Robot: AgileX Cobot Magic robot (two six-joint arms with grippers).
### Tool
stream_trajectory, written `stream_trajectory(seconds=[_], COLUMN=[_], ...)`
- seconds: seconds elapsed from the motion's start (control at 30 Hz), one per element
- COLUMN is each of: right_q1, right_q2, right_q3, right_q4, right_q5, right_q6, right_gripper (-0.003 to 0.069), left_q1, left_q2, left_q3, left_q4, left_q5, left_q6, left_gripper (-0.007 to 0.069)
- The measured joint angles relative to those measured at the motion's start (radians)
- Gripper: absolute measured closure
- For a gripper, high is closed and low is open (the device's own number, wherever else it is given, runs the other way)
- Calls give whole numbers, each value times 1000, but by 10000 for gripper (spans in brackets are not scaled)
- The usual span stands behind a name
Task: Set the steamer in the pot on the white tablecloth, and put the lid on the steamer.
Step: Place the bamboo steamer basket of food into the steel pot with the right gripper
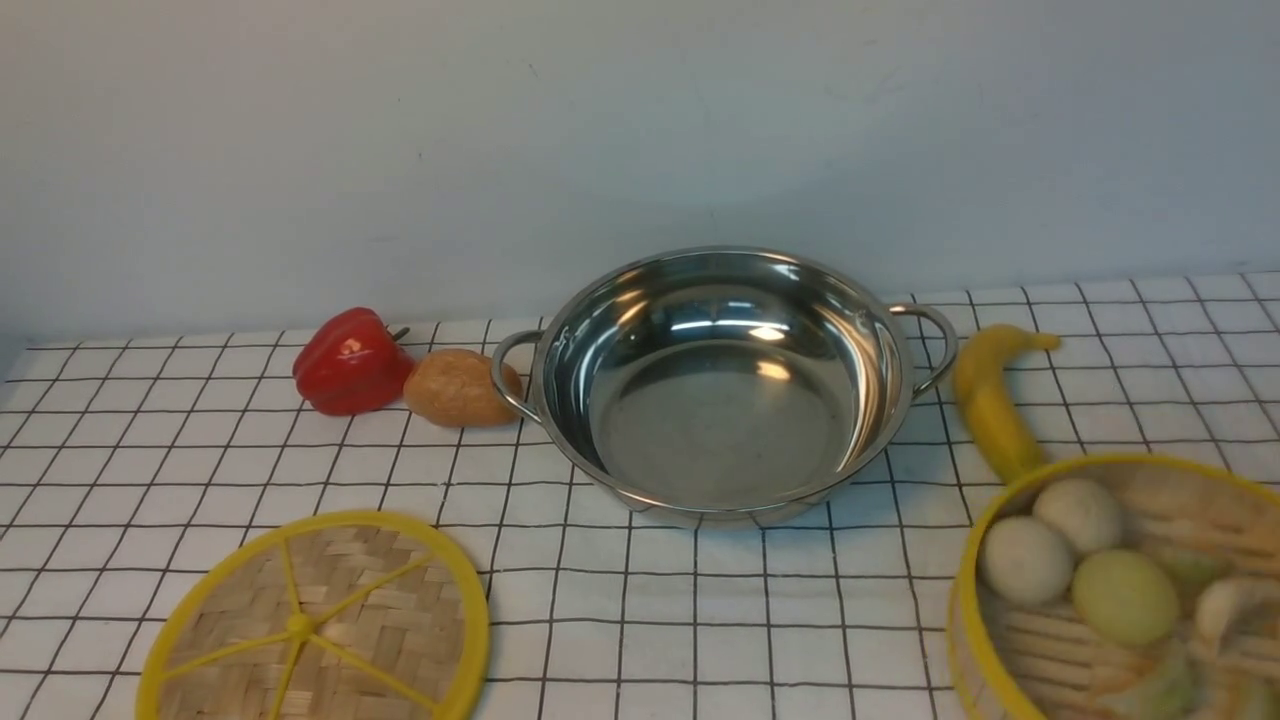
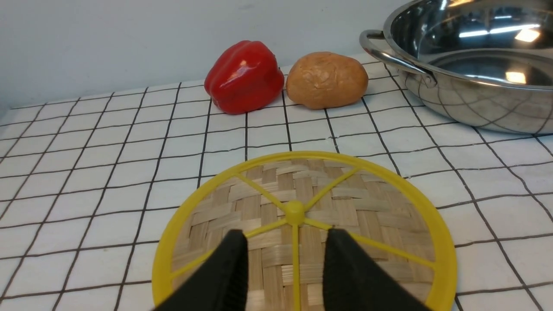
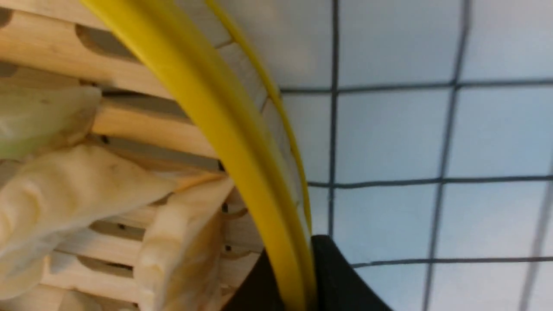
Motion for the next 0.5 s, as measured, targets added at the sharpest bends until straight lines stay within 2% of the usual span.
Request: stream_trajectory(seconds=[0.2,0.33,0.5], right_q1=[31,135,270], right_q2=[-19,25,208], right_q3=[-204,-361,-597], right_q4=[63,91,92], right_q5=[164,213,228], right_q6=[-46,-63,-46], right_gripper=[602,602,602], left_q1=[0,0,0], left_q2=[0,0,0], left_q3=[0,0,0], left_q4=[0,0,0], left_q5=[0,0,0], left_q6=[0,0,0], left_gripper=[382,382,382])
